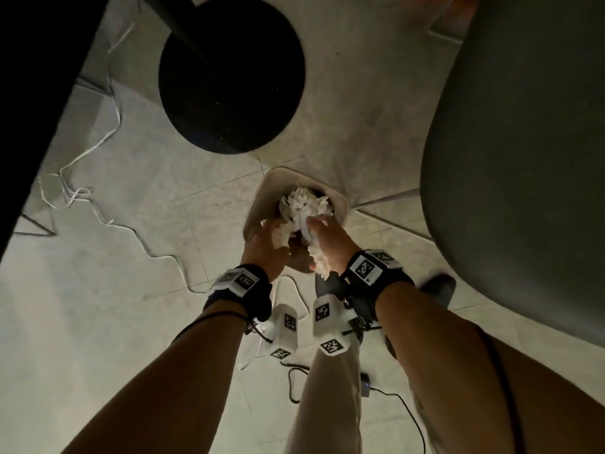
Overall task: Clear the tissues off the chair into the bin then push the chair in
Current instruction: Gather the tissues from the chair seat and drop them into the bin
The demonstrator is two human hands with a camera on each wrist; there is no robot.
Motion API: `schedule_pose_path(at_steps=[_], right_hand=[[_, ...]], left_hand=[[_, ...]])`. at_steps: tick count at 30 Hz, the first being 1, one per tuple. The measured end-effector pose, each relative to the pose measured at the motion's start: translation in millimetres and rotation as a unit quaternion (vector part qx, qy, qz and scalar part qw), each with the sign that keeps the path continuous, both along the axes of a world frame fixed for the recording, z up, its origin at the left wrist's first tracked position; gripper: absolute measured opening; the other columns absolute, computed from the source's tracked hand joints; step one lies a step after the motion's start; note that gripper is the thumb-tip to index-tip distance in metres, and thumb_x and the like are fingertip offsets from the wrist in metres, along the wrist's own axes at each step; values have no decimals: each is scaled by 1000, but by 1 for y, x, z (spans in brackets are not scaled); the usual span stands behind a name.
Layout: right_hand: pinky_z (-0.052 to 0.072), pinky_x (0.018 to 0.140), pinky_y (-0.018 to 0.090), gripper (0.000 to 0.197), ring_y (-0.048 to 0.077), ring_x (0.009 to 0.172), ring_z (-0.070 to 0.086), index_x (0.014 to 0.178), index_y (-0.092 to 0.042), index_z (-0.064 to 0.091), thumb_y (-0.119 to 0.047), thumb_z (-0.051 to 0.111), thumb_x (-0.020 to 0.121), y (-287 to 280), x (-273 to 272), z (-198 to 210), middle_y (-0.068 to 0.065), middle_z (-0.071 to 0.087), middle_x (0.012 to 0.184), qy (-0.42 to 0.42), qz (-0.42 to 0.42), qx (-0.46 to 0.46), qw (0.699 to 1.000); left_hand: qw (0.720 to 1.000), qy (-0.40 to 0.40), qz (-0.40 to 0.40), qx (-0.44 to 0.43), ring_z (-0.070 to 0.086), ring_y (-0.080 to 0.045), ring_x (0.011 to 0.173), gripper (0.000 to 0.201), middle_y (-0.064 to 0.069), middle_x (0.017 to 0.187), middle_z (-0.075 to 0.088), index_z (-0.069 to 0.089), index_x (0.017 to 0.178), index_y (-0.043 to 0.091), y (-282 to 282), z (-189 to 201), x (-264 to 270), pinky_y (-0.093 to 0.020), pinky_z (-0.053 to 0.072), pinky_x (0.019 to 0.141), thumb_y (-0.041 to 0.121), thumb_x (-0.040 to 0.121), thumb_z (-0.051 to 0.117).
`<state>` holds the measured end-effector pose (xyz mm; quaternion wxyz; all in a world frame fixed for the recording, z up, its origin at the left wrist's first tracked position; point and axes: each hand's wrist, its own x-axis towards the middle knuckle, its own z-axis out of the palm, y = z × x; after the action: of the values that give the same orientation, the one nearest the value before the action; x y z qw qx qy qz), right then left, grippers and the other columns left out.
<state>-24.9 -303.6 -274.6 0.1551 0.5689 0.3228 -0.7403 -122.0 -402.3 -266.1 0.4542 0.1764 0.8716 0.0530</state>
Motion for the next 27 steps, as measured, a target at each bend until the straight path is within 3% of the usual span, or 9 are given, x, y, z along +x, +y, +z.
schedule_pose_path(at_steps=[3,6,9,11,13,16,18,22,27], right_hand=[[42,104,54,57,35,127,48,142,-22,37,-44,50,92,4,-7,-12,9,43,145,28,-15,20,999],[45,98,57,63,41,131,40,147,-39,24,-51,50,92,7,-8,-13,2,32,152,10,-60,-39,997],[45,89,53,61,40,134,36,147,-44,20,-48,49,94,5,-2,-2,2,26,156,16,-56,-45,997],[45,86,50,59,35,135,36,148,-41,21,-42,49,96,3,7,9,-1,26,156,20,-51,-33,998],[44,91,47,49,30,128,43,146,-36,31,-36,46,99,0,20,22,1,36,151,25,-26,-24,999],[44,102,46,36,29,119,54,137,-30,46,-30,43,100,-5,45,50,5,52,136,40,26,-13,999],[50,91,37,36,25,110,59,136,-29,48,-31,43,100,-6,66,75,0,57,123,62,48,6,997],[48,65,17,32,13,85,61,131,-22,53,-24,44,100,-3,114,124,0,58,112,82,51,36,995],[46,61,8,24,16,90,62,121,-24,58,-24,46,100,22,184,182,2,62,107,85,-15,71,994]], left_hand=[[1000,-3,-1,16,50,-32,124,68,-11,139,48,44,140,29,2,-12,-5,-28,40,93,15,79,68],[1000,-3,-3,25,50,-31,124,81,-9,140,44,36,143,33,1,-10,-7,-27,41,94,17,73,74],[999,12,-13,50,54,-32,119,85,-8,134,50,38,140,37,1,0,-11,-43,50,97,28,61,70],[998,13,-35,42,49,-33,124,72,-9,137,48,42,140,25,0,13,-7,-45,44,103,16,74,68],[998,14,-38,38,50,-32,125,59,-10,139,47,46,140,20,-8,27,-2,-42,41,106,12,85,66],[997,7,27,71,64,-24,105,51,-4,127,58,54,132,30,-24,44,9,-28,49,90,17,85,69],[996,-8,37,77,67,-16,93,42,2,121,65,59,125,31,-28,64,22,-20,46,81,17,86,67],[993,-44,28,109,68,-6,82,28,5,107,71,63,113,31,-30,119,64,-28,54,81,16,89,65],[989,-81,-30,116,65,6,91,20,28,95,70,67,100,42,-17,186,116,-30,55,82,25,92,63]])
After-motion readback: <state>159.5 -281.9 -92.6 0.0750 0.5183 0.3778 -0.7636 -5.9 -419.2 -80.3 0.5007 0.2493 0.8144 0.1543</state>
